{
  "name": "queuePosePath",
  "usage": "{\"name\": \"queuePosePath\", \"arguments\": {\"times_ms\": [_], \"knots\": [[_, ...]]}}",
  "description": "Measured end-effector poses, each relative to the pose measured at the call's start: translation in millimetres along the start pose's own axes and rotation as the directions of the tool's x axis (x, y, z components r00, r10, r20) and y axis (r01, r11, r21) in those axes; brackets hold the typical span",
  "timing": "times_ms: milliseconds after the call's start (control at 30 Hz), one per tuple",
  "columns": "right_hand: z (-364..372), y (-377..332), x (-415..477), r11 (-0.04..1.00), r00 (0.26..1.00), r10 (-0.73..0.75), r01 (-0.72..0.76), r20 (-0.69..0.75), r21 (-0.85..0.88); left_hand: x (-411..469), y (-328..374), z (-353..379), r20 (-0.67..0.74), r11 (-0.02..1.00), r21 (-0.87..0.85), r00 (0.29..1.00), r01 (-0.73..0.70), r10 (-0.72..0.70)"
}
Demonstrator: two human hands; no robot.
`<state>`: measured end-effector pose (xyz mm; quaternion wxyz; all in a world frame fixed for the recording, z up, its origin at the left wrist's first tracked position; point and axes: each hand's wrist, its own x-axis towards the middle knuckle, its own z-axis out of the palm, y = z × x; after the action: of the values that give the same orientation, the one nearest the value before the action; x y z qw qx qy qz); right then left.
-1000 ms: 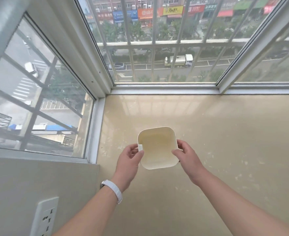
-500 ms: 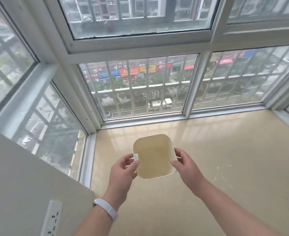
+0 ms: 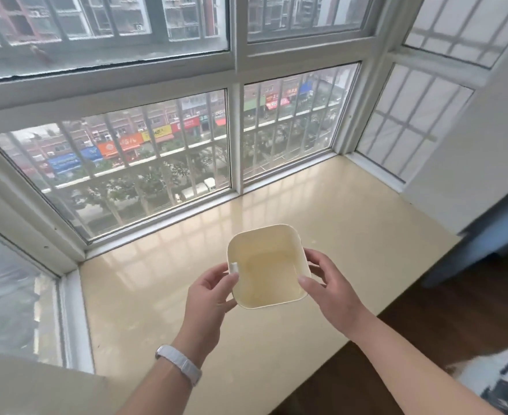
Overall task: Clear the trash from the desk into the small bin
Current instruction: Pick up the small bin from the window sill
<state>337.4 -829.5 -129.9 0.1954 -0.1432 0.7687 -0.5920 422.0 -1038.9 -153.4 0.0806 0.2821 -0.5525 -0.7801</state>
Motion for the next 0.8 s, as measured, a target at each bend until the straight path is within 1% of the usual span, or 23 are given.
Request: {"name": "queuePosePath", "arguments": {"times_ms": [167,333,500,667,800], "knots": [[-47,11,-12,0.999,0.991,0.024,-0.018,-0.134,0.045,9,-2,55,0.104,0.999,0.049,0.994,0.010,-0.015],[-104,38,-13,0.991,0.964,0.093,-0.066,-0.251,0.115,25,-12,125,0.173,0.990,0.140,0.984,0.013,-0.038],[-184,61,-5,0.980,0.928,0.156,-0.102,-0.337,0.173,38,-23,218,0.244,0.976,0.215,0.968,0.013,-0.067],[-278,84,3,0.975,0.901,0.152,-0.071,-0.405,0.209,57,-34,320,0.290,0.954,0.299,0.953,-0.005,-0.086],[-349,104,-2,0.977,0.870,0.138,-0.042,-0.473,0.208,61,-45,405,0.367,0.937,0.347,0.926,-0.044,-0.092]]}}
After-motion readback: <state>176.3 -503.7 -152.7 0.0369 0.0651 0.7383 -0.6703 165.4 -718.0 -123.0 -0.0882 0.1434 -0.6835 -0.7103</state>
